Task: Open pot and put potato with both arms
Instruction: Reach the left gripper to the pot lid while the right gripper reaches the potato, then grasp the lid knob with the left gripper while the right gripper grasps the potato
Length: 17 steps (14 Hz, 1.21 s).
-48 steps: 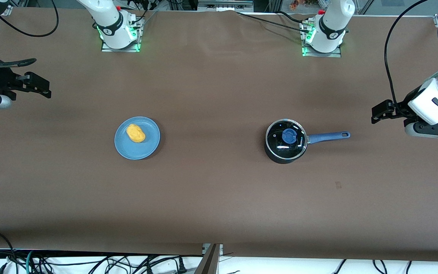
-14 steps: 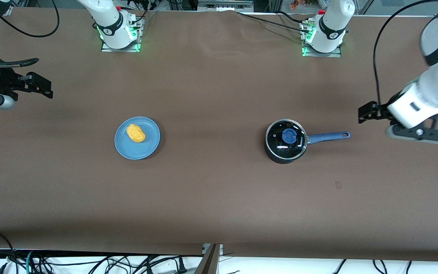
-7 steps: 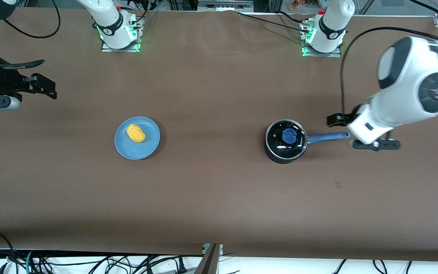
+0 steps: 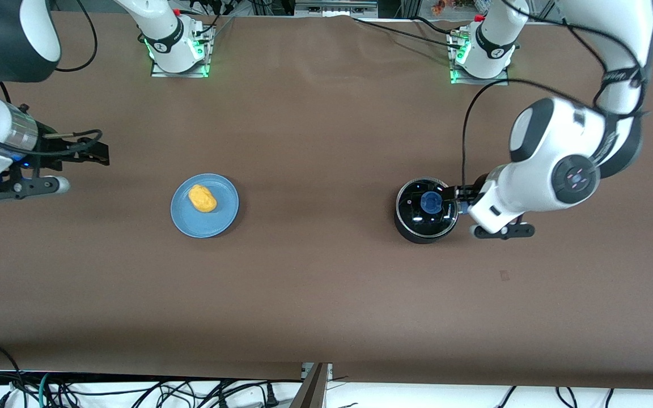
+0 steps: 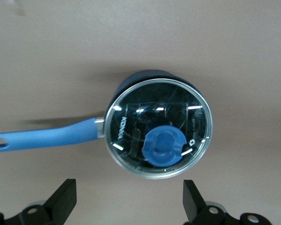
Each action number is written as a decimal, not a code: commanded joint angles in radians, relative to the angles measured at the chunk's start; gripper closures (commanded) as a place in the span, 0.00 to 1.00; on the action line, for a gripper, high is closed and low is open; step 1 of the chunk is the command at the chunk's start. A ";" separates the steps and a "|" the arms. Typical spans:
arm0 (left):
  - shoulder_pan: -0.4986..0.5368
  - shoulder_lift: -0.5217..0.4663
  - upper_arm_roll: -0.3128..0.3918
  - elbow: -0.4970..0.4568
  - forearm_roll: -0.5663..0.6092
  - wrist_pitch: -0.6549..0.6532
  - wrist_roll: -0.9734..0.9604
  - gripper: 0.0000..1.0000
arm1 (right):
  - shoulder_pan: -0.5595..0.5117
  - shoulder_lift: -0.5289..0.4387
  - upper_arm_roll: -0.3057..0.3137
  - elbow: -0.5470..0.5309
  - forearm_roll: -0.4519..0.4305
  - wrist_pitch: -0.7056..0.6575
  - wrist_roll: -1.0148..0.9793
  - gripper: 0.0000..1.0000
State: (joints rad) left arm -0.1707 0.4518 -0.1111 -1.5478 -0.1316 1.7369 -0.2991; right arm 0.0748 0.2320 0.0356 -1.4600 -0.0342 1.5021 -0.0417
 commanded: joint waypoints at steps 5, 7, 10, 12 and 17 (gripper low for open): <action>-0.093 0.028 0.005 -0.126 -0.013 0.191 -0.058 0.00 | 0.100 0.098 0.001 -0.009 -0.032 0.020 -0.049 0.00; -0.095 0.045 0.005 -0.129 -0.007 0.208 -0.054 0.00 | 0.114 0.116 0.001 -0.028 -0.033 0.056 -0.075 0.00; -0.093 0.054 0.007 -0.127 0.018 0.211 -0.045 0.00 | 0.146 0.139 0.000 -0.048 -0.043 0.092 -0.079 0.00; -0.095 0.056 0.005 -0.129 0.024 0.211 -0.046 0.00 | 0.146 0.145 0.001 -0.068 -0.041 0.093 -0.081 0.00; -0.113 0.090 0.007 -0.123 0.024 0.213 -0.060 0.06 | 0.158 0.129 0.010 -0.274 -0.046 0.266 -0.092 0.00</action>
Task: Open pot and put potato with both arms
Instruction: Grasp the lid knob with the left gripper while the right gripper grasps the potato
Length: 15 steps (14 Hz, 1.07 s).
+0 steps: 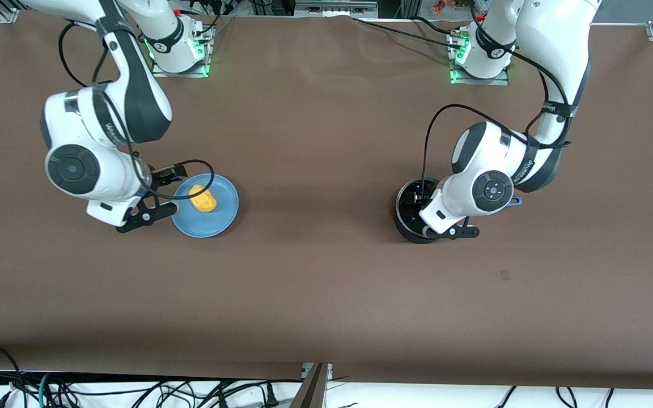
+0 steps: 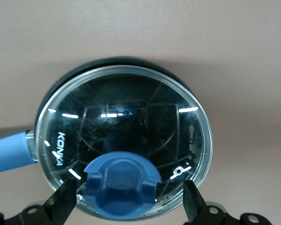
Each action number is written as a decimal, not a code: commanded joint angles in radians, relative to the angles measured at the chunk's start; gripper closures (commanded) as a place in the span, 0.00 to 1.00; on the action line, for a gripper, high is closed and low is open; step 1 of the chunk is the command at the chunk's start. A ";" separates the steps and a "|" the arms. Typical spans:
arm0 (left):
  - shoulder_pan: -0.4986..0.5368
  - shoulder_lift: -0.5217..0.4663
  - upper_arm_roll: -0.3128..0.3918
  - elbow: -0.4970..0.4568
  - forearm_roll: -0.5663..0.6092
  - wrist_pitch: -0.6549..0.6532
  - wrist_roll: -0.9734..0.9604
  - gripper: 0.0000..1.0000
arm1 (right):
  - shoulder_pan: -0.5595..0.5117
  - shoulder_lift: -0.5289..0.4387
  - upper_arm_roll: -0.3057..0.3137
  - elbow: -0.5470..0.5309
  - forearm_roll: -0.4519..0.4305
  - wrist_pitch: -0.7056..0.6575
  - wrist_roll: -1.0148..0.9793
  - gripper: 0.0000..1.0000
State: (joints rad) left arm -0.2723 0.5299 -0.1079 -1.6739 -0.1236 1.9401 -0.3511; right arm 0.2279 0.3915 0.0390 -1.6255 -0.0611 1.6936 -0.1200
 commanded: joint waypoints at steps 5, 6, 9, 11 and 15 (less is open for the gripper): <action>-0.002 0.012 0.004 0.010 0.019 -0.003 0.023 0.85 | 0.004 -0.039 0.038 -0.246 -0.034 0.246 -0.131 0.00; -0.002 0.012 0.004 0.010 0.019 -0.006 0.023 0.98 | 0.004 -0.039 0.042 -0.287 -0.034 0.286 -0.148 0.00; 0.001 0.005 0.005 0.011 0.019 -0.012 0.021 1.00 | 0.007 -0.042 0.044 -0.387 -0.043 0.412 -0.193 0.00; 0.004 -0.011 0.008 0.034 0.019 -0.071 0.023 1.00 | 0.005 -0.040 0.042 -0.444 -0.046 0.493 -0.248 0.00; 0.077 -0.050 0.014 0.112 0.019 -0.211 0.130 1.00 | 0.005 -0.020 0.042 -0.473 -0.065 0.589 -0.291 0.00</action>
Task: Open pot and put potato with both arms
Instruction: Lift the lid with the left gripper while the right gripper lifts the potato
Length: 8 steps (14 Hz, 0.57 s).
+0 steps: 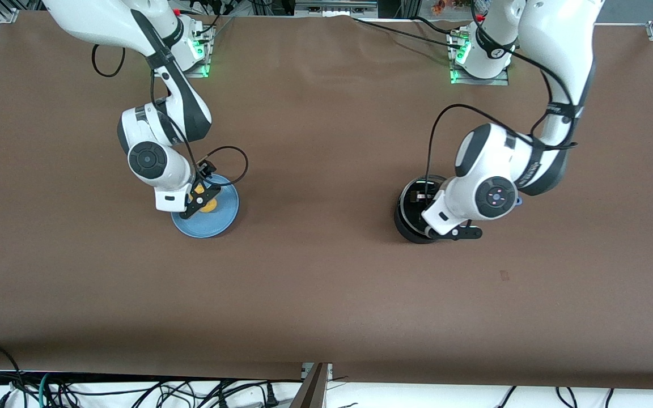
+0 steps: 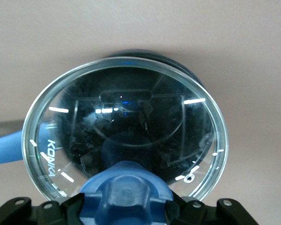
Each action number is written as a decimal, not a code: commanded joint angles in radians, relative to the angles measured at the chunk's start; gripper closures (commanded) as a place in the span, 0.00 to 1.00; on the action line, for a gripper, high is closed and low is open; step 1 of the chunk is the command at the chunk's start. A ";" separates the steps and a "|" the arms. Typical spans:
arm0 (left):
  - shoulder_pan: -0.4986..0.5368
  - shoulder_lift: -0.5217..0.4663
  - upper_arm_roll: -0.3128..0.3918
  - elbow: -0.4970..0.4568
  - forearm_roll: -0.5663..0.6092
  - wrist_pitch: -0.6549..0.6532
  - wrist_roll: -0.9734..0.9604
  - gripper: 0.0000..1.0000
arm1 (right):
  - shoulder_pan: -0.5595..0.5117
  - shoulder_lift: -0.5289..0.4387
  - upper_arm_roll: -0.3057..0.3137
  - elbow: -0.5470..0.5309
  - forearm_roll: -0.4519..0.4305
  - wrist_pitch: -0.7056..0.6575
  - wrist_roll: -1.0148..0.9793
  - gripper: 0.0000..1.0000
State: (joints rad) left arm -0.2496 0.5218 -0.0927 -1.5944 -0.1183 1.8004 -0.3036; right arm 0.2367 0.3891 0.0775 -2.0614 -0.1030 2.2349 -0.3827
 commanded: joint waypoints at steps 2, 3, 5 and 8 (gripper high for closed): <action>0.134 -0.077 0.001 0.028 0.014 -0.104 0.217 1.00 | -0.004 -0.012 0.004 -0.048 -0.050 0.081 -0.028 0.00; 0.176 -0.097 0.002 0.028 0.025 -0.140 0.295 1.00 | -0.005 0.000 0.004 -0.048 -0.070 0.104 -0.028 0.00; 0.266 -0.149 -0.004 0.004 0.139 -0.180 0.453 1.00 | -0.005 0.028 0.004 -0.048 -0.087 0.155 -0.028 0.00; 0.407 -0.152 -0.004 -0.030 0.224 -0.141 0.651 1.00 | -0.004 0.042 0.004 -0.049 -0.089 0.181 -0.028 0.00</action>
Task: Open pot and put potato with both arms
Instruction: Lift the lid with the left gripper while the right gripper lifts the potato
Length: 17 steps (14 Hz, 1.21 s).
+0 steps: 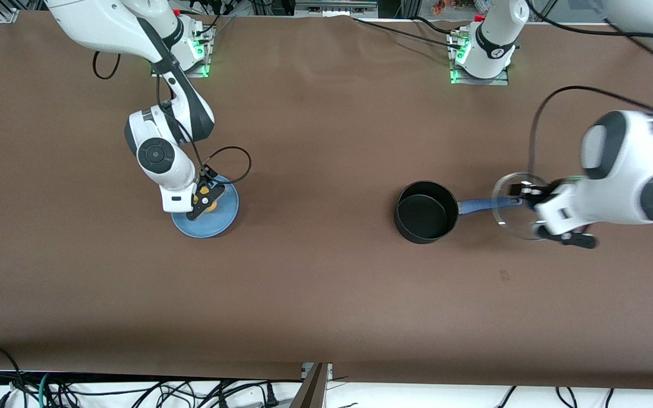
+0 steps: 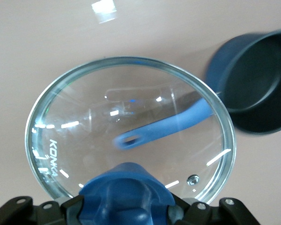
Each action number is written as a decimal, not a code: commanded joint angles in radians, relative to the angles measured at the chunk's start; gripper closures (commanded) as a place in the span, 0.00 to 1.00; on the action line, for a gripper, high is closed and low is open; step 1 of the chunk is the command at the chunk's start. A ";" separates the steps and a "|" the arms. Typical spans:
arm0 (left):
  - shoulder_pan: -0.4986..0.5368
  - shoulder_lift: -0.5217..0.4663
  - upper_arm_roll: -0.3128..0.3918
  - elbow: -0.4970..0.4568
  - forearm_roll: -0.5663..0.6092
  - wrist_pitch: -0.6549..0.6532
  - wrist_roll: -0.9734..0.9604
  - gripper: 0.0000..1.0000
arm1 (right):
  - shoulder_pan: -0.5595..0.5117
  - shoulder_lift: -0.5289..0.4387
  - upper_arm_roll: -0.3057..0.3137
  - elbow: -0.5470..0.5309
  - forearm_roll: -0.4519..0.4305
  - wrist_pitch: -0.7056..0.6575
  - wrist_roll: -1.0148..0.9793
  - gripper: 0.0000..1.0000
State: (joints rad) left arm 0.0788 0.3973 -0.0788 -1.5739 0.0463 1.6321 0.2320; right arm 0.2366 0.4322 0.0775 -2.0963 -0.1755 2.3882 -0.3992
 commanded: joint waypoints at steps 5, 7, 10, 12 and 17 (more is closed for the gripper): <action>0.229 0.026 -0.015 -0.271 0.112 0.411 0.315 1.00 | -0.003 0.007 0.004 -0.025 -0.016 0.042 -0.010 0.25; 0.236 0.090 -0.013 -0.261 0.162 0.430 0.313 1.00 | -0.003 0.007 0.002 -0.027 -0.016 0.057 -0.012 0.53; 0.237 0.132 -0.012 -0.238 0.213 0.430 0.297 1.00 | -0.003 0.005 0.002 -0.012 -0.012 0.063 0.010 0.73; 0.239 0.161 -0.012 -0.224 0.213 0.430 0.297 0.98 | -0.003 -0.010 0.004 0.042 -0.005 0.046 0.057 0.73; 0.234 0.183 -0.012 -0.178 0.224 0.430 0.299 0.32 | 0.030 -0.007 0.126 0.270 0.005 -0.138 0.415 0.73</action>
State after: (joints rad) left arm 0.3127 0.5620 -0.0848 -1.7979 0.2363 2.0749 0.5313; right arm 0.2387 0.4178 0.1515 -1.9146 -0.1738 2.3138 -0.1496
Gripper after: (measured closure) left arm 0.542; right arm 0.388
